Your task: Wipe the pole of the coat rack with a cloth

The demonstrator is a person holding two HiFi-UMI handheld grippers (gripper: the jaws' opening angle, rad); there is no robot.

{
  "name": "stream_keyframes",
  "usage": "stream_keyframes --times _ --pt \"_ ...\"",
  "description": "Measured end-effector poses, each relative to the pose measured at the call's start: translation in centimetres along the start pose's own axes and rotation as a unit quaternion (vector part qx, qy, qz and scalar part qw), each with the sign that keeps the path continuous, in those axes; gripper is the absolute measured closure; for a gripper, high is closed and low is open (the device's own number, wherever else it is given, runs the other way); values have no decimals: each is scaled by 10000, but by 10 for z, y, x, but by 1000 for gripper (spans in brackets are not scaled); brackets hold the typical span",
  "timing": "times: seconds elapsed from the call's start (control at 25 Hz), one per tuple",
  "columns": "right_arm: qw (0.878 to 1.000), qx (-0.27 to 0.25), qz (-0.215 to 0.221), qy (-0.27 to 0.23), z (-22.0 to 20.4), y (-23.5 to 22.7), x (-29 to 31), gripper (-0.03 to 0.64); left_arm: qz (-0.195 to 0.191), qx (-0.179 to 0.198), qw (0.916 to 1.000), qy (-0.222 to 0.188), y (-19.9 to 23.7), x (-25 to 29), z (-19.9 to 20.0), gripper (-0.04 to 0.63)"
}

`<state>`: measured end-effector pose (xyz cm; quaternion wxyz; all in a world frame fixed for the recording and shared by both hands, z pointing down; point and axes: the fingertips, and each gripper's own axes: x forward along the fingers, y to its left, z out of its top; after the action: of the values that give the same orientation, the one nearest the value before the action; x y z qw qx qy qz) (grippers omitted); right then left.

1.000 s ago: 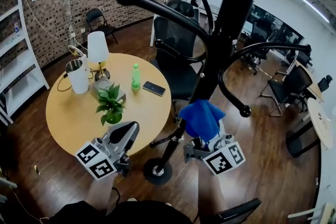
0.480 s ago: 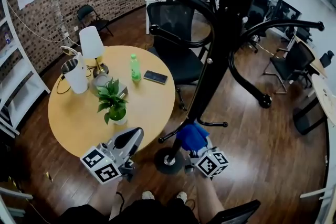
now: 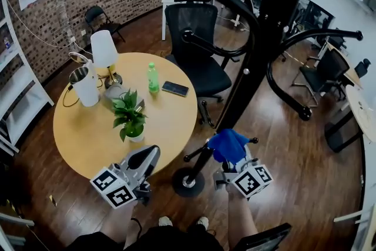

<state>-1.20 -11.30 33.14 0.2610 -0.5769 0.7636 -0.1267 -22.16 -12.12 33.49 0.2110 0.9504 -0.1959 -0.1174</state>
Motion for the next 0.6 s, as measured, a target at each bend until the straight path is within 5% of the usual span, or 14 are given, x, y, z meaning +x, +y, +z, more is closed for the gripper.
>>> stream_keyframes --times 0.32,0.6 --pt "9854 -1174 648 -1049 138 84 36 595 -32 116 9991 -400 -2 -18 23 595" --pt "9755 -1195 1084 -1498 190 112 48 595 162 477 9951 -854 -7 -5 61 595"
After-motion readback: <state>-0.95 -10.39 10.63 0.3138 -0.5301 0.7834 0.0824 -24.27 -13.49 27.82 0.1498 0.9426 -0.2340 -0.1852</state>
